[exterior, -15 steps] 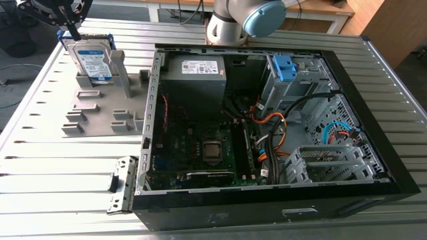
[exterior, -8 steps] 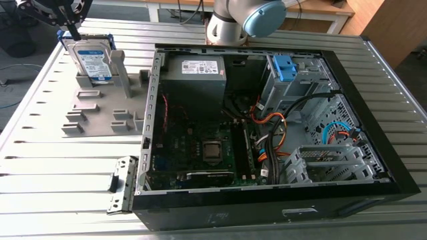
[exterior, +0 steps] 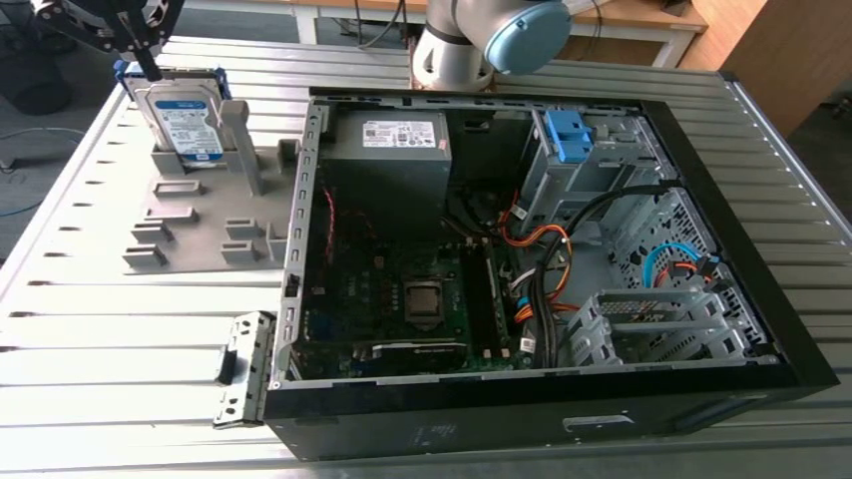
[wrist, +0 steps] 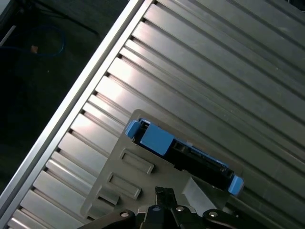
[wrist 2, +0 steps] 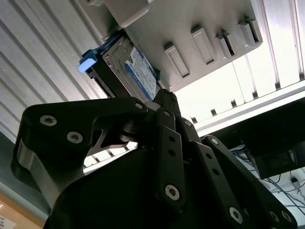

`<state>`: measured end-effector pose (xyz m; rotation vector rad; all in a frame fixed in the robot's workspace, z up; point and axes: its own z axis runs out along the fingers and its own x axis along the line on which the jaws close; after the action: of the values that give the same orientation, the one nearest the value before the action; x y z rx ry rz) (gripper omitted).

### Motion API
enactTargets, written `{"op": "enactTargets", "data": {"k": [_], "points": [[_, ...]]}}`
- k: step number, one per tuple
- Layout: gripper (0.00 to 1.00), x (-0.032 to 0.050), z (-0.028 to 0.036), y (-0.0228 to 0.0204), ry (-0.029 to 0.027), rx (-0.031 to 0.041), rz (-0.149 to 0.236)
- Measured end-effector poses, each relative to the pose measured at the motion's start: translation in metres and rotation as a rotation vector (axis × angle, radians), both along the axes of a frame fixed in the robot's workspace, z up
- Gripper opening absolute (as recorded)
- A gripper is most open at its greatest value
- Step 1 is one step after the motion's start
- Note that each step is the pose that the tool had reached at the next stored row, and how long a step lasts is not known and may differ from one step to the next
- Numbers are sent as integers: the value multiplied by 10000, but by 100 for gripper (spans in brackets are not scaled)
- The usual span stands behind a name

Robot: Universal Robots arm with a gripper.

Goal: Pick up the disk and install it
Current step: 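Pick up the disk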

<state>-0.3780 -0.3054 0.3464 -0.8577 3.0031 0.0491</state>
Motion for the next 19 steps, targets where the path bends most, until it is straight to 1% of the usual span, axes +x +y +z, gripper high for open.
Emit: {"op": "enactTargets", "data": {"k": [19], "points": [[11, 0, 0, 0, 0, 0, 544]]}}
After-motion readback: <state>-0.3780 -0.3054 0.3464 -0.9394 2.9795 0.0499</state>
